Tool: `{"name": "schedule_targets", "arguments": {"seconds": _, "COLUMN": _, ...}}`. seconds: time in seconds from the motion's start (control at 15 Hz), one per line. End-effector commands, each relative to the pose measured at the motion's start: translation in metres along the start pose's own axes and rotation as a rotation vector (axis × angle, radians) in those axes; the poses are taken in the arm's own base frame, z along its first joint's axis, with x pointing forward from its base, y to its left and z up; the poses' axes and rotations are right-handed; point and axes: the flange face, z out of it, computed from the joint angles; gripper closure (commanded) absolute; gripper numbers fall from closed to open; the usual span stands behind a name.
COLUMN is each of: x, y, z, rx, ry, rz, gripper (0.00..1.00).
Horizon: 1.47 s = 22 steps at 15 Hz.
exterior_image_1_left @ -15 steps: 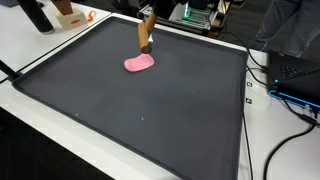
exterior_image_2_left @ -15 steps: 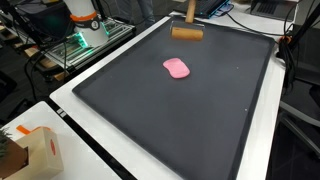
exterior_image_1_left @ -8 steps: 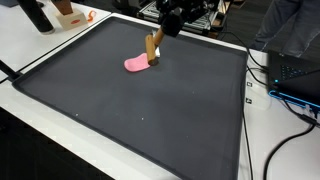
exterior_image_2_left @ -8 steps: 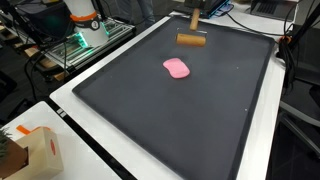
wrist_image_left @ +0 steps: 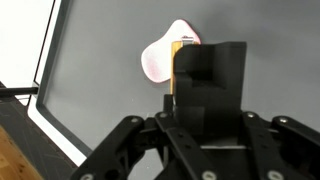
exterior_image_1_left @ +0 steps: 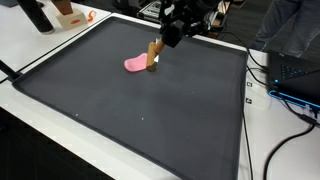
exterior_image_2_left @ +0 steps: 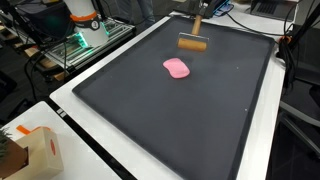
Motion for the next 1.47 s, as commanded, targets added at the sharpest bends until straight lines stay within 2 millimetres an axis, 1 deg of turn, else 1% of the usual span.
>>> {"name": "schedule_targets", "arguments": {"seconds": 0.0, "x": 0.004, "y": -0.002, "z": 0.0, "rx": -0.035, "ry": -0.036, "rz": 0.084, "gripper": 0.77}}
{"name": "schedule_targets", "arguments": {"seconds": 0.33, "x": 0.008, "y": -0.007, "z": 0.005, "rx": -0.041, "ry": -0.072, "rz": 0.15, "gripper": 0.77}}
{"name": "schedule_targets", "arguments": {"seconds": 0.93, "x": 0.014, "y": -0.013, "z": 0.008, "rx": -0.03, "ry": -0.091, "rz": 0.173, "gripper": 0.77}}
{"name": "schedule_targets", "arguments": {"seconds": 1.27, "x": 0.014, "y": -0.009, "z": 0.008, "rx": -0.02, "ry": -0.087, "rz": 0.173, "gripper": 0.77}}
{"name": "schedule_targets", "arguments": {"seconds": 1.4, "x": 0.014, "y": -0.004, "z": 0.006, "rx": -0.019, "ry": -0.082, "rz": 0.18, "gripper": 0.77}}
